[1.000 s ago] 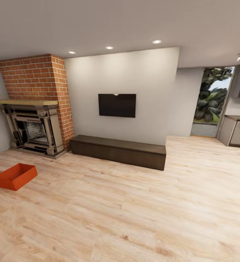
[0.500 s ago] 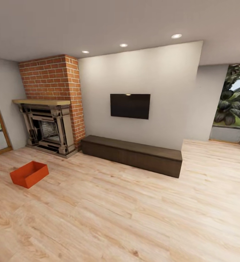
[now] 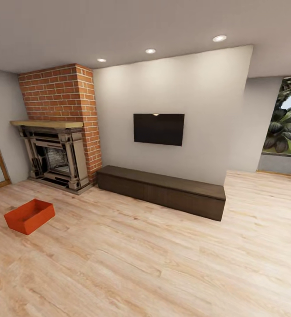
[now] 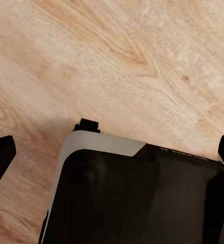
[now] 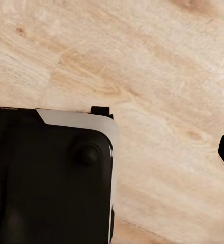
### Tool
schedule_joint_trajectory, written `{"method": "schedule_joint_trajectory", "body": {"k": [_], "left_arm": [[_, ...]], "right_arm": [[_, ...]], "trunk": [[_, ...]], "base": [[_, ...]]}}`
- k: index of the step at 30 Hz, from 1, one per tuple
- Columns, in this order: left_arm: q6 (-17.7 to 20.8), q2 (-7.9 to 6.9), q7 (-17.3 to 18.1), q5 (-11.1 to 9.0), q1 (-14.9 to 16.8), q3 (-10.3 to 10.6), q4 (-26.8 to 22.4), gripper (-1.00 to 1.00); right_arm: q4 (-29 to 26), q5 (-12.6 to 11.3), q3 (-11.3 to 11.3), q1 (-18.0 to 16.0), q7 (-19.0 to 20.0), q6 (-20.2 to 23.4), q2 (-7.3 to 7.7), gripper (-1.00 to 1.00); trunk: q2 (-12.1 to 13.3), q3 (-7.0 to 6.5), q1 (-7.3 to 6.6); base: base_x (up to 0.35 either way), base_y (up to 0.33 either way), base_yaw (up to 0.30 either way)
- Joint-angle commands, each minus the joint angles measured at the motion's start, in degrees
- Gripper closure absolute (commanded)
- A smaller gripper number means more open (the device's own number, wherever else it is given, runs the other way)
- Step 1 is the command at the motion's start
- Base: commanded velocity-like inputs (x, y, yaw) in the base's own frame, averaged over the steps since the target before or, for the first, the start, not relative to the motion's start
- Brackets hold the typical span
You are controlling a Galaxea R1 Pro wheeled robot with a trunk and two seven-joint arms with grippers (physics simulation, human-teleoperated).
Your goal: Move the two storage containers from the living room to the garage. In the garage, place one container on the floor and stack the other container on top of it (either order is fine).
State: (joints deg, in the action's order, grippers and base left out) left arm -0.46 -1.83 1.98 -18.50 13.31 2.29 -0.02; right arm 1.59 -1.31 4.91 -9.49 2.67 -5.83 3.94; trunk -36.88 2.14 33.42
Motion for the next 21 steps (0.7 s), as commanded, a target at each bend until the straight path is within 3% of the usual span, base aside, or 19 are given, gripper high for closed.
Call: {"method": "schedule_joint_trajectory", "body": {"k": [1, 21], "left_arm": [[-0.06, 0.02, 0.18, -0.49, 0.05, 0.24, 0.04, -1.00], [-0.43, 0.60, -0.22, -0.49, 0.05, 0.26, 0.02, -1.00]], "right_arm": [[0.17, -0.13, 0.45, -0.09, 0.15, -0.35, -0.01, -1.00], [0.17, -0.25, 0.19, -0.09, 0.06, -0.85, -0.02, -1.00]], "trunk": [[-0.07, 0.10, 0.05], [-0.07, 0.10, 0.05]], "base": [[0.323, 0.000, 0.000], [0.323, 0.000, 0.000]]}}
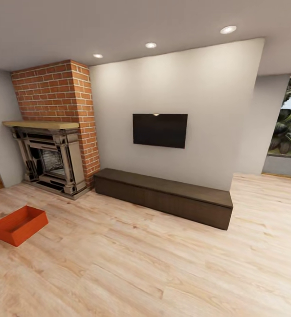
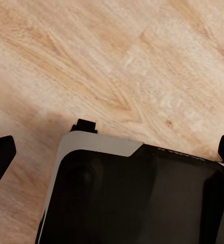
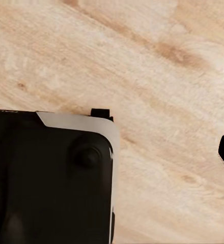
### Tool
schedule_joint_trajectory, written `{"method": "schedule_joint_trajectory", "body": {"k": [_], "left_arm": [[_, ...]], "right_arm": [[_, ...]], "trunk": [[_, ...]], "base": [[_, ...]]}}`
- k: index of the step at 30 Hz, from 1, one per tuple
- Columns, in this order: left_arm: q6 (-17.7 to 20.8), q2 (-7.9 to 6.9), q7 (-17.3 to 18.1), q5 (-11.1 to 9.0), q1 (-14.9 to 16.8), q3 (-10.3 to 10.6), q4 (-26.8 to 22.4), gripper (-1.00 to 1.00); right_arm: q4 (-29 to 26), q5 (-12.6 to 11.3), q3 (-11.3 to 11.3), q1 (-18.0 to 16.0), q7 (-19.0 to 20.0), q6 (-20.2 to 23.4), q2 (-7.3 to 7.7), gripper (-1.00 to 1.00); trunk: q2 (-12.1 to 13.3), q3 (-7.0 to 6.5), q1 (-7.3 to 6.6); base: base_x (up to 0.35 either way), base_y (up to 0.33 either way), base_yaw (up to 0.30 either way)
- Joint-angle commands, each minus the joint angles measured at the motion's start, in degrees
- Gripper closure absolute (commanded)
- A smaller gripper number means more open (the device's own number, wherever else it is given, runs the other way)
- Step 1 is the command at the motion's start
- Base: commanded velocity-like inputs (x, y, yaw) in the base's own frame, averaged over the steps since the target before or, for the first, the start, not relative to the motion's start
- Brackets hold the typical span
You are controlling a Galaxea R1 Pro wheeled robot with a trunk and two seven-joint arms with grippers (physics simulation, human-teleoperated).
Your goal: Move the two storage containers from the living room to the garage. In the garage, place one container on the floor and stack the other container on top of it (either order is fine).
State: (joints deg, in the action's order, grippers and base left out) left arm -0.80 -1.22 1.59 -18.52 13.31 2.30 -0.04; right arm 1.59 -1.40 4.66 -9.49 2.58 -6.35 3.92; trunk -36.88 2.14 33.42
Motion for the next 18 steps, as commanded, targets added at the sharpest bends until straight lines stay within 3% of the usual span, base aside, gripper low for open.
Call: {"method": "schedule_joint_trajectory", "body": {"k": [1, 18], "left_arm": [[-0.12, -0.01, 0.17, -0.46, 0.05, 0.25, 0.04, -1.00], [-0.20, -0.09, 0.18, -0.46, 0.05, 0.25, 0.04, -1.00]], "right_arm": [[0.17, -0.16, 0.42, -0.09, 0.15, -0.33, 0.00, -1.00], [0.17, -0.23, 0.25, -0.09, 0.15, -0.39, -0.13, -1.00]], "trunk": [[-0.07, 0.10, 0.05], [-0.07, 0.10, 0.05]], "base": [[0.323, 0.000, 0.000], [0.323, 0.000, 0.019]]}}
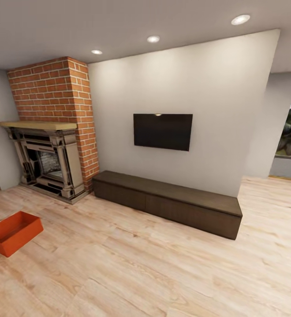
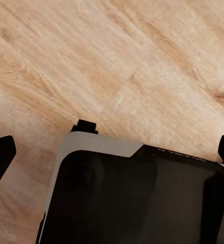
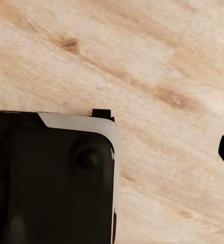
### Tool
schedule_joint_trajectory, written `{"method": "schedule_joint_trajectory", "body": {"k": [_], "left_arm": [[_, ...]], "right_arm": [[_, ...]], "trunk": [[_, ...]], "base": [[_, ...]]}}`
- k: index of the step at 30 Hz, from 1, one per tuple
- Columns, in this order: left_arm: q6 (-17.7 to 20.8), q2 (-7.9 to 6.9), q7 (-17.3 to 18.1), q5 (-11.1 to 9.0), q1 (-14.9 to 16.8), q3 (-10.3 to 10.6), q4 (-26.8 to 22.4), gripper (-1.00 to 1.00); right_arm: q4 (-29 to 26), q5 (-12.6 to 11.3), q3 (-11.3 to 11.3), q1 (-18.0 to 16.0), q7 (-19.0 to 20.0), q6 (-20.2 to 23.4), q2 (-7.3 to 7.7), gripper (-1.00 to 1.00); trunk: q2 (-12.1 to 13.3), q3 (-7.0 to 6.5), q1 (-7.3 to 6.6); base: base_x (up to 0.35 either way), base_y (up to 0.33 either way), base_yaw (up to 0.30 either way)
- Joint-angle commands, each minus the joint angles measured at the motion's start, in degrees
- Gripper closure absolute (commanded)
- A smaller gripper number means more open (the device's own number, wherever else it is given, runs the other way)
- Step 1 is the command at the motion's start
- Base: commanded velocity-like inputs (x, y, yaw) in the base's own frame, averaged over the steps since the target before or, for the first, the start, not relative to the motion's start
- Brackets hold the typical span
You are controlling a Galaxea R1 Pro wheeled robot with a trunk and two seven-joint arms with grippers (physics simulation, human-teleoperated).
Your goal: Move the two storage containers from the living room to the garage. In the garage, place one container on the floor and stack the other container on top of it (either order is fine).
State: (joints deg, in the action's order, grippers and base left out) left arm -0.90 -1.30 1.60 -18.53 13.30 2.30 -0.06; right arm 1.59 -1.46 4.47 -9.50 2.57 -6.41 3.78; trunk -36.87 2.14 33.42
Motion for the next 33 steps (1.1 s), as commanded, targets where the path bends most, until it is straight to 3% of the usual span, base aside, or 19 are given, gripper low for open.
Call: {"method": "schedule_joint_trajectory", "body": {"k": [1, 33], "left_arm": [[-0.08, 0.01, 0.16, -0.46, 0.06, 0.25, 0.06, -1.00], [-0.17, 0.04, 0.16, -0.46, 0.06, 0.24, 0.06, -1.00]], "right_arm": [[0.17, -0.20, 0.41, -0.08, 0.15, -0.35, 0.03, -1.00], [0.20, -0.48, 0.26, -0.08, 0.06, -0.36, -0.17, -1.00]], "trunk": [[-0.08, 0.10, 0.05], [-0.08, 0.10, 0.05]], "base": [[0.323, 0.000, 0.214], [0.323, 0.000, 0.270]]}}
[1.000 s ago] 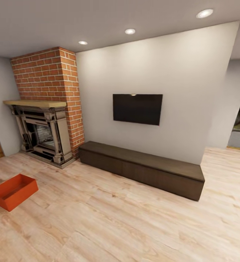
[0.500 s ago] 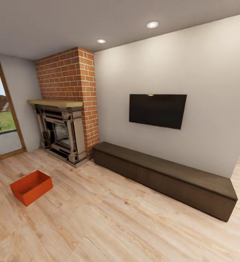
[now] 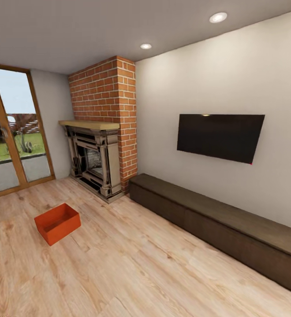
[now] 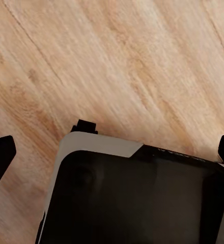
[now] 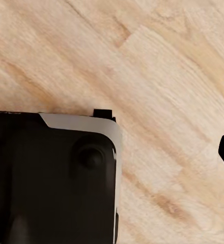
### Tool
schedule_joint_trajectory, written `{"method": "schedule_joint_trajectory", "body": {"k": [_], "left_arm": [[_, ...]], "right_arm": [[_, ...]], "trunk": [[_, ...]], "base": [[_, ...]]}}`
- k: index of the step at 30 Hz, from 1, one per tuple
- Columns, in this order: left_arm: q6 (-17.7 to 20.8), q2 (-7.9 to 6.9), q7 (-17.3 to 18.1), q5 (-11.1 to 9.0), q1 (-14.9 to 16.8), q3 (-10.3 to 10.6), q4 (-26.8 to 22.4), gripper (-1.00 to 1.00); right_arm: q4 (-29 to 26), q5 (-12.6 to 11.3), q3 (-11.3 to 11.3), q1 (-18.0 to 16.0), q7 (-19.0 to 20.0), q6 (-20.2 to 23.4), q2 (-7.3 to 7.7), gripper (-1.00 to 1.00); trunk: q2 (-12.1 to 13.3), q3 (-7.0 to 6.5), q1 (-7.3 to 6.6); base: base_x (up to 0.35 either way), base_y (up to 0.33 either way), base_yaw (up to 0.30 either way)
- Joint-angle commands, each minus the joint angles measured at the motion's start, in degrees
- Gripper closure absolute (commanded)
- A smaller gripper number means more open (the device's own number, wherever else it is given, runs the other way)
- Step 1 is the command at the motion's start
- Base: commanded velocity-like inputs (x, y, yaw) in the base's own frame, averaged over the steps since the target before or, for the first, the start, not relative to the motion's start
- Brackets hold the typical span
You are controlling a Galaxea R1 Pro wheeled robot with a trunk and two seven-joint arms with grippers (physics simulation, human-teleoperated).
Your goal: Move the two storage containers from the living room to the garage. In the garage, place one container on the floor and stack the other container on top of it (either order is fine).
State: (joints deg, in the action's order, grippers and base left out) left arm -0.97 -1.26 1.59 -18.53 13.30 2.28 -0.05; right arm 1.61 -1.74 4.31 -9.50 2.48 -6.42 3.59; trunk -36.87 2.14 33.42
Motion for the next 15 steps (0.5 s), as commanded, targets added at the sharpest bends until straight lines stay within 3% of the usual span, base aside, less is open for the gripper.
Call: {"method": "schedule_joint_trajectory", "body": {"k": [1, 15], "left_arm": [[-0.10, -0.03, 0.18, -0.46, 0.06, 0.26, 0.06, -1.00], [-0.09, -0.06, 0.18, -0.46, 0.06, 0.27, 0.05, -1.00]], "right_arm": [[0.18, -0.19, 0.41, -0.08, 0.16, -0.34, 0.01, -1.00], [0.19, -0.28, 0.35, -0.08, 0.16, -0.34, 0.01, -1.00]], "trunk": [[-0.08, 0.10, 0.05], [-0.08, 0.10, 0.05]], "base": [[0.323, 0.000, 0.272], [0.323, 0.000, 0.272]]}}
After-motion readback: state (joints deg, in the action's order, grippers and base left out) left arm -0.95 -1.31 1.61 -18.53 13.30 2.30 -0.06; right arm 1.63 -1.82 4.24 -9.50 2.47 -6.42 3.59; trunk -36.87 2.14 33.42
